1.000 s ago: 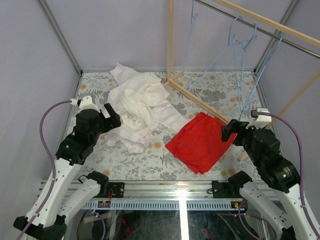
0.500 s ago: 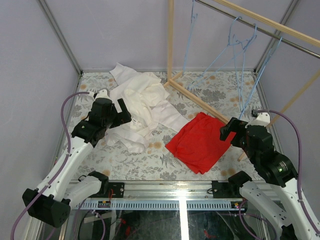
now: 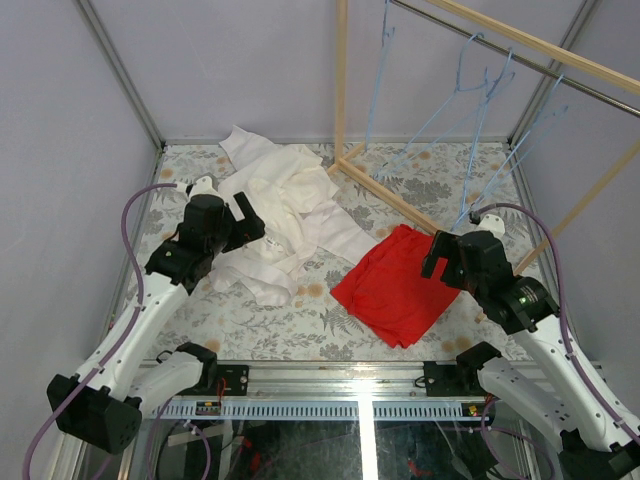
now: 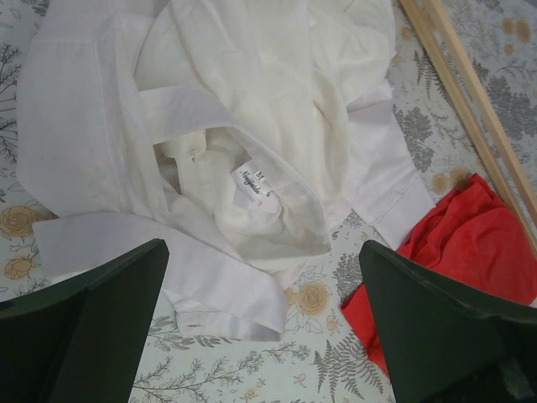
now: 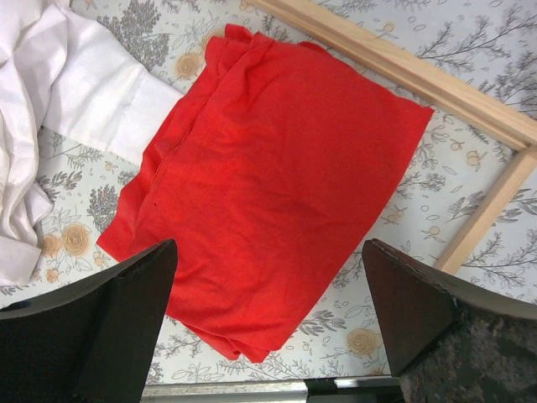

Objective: Place the shirt on the hanger

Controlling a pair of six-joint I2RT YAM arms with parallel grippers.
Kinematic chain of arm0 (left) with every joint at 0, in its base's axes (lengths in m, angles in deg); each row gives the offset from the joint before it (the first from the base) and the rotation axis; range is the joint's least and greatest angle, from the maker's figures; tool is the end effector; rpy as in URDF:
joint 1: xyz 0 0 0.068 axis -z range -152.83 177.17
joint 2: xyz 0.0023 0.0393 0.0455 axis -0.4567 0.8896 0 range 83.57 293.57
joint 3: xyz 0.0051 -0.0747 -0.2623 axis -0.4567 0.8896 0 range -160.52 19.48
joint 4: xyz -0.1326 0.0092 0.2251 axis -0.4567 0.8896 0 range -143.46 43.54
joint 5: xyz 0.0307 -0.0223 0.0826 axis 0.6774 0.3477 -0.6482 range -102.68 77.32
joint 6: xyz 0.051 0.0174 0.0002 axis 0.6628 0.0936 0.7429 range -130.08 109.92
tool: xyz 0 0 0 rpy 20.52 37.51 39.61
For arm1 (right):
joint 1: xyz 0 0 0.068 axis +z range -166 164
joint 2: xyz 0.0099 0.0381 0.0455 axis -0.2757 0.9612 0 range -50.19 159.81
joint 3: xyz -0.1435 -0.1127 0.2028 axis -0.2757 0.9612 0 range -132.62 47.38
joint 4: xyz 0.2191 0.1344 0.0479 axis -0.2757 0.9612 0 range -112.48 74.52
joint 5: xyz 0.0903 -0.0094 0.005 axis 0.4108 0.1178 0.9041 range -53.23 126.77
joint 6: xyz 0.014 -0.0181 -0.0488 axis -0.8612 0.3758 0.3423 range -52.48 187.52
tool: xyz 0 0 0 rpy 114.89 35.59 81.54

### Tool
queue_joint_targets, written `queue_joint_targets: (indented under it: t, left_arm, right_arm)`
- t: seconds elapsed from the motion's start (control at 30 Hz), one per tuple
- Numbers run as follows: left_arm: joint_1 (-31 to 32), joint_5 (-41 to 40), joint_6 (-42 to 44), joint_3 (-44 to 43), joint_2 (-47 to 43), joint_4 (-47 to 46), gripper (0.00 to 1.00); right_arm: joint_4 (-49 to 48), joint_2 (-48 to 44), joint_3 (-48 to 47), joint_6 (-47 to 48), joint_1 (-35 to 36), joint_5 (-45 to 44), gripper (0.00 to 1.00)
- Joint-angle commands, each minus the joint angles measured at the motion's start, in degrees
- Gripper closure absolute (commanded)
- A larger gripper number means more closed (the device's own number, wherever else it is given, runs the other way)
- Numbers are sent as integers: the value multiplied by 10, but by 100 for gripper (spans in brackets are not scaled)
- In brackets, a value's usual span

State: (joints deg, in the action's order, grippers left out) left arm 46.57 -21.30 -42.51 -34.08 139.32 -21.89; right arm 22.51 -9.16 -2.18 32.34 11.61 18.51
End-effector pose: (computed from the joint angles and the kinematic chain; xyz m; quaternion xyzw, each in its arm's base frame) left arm 0.1992 -0.0645 0.3216 -0.1350 0.8697 -0.1458 0.4518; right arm 0.1301 0.0555 0.3184 0.1295 0.8749 0.1107 0.4533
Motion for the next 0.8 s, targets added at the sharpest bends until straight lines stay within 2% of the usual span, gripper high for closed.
queue_joint_targets:
  t: [0.0,0.17,0.33,0.57,0.77]
  left_arm:
    - [-5,-39,-23,13,23,-10,3]
    - [-4,-63,-53,8,66,8,8]
    - [-5,-150,-126,-13,111,94,7]
    - [-5,-163,-191,51,73,94,3]
    - [-5,-116,-200,105,81,31,0]
  right_arm:
    - [-75,-3,24,2,-5,68,1]
    - [-86,-11,37,16,-4,87,0]
    - [-71,-14,40,26,-4,76,1]
    - [-77,-16,52,26,-4,80,1]
    - [-86,-7,58,27,-4,97,1]
